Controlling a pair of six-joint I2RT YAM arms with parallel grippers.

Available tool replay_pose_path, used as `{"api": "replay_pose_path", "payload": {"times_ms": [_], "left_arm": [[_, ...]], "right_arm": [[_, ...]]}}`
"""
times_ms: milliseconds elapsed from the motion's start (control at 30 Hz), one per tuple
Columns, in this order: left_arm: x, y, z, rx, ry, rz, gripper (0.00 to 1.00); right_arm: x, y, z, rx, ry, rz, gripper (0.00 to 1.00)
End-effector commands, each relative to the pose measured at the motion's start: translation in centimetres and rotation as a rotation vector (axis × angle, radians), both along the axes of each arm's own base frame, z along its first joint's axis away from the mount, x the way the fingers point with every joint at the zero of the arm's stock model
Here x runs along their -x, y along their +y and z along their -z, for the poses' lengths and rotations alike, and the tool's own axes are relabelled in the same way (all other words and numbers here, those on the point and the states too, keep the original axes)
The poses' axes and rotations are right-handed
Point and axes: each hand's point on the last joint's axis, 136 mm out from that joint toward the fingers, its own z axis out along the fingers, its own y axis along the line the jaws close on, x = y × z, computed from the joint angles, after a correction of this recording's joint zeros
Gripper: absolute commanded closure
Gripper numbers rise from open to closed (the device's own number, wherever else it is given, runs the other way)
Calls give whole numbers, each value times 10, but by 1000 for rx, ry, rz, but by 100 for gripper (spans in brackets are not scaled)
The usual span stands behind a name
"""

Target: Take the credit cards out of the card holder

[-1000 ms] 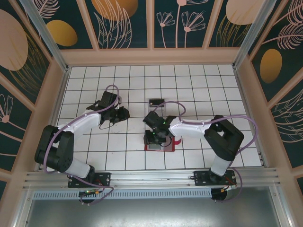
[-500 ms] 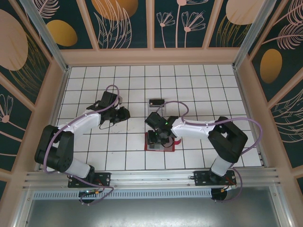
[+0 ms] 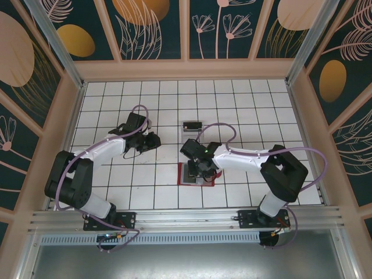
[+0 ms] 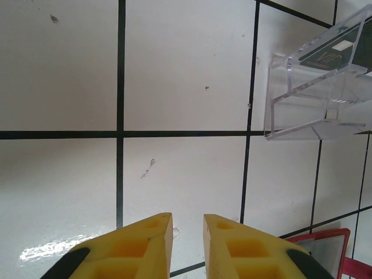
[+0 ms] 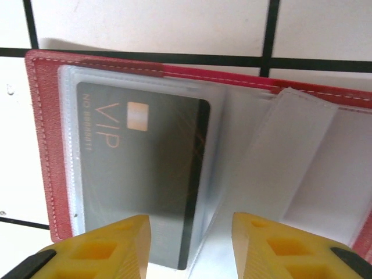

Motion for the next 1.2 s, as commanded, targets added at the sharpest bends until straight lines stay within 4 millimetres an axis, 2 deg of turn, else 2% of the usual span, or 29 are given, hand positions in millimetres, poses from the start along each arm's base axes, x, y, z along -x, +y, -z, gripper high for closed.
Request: {"api": "replay_pose_path", "payload": {"times_ms": [0,400,600,833,933,1167], "left_arm": [[-5,-8,-7,15,-21,32,77],[-7,-11,-7,10,-20,46,78],[-7,-10,-5,-11,-19,51,78],[-4,-24,-10,-30,-22,94,78],[3,-35,-11,-34,-19,124,78],[29,-70,-8,-6,11,192,78]], "right_arm": [[1,-20,-2,78,-25,41,58],[2,-47,-5,178,-49,93,57],[7,-70,-4,235,-56,126,55],[7,-87,-8,249,-66,160,55],[2,-77,-15,168,-71,156,56],[-8,-29,-34,-205,-38,113,59]]}}
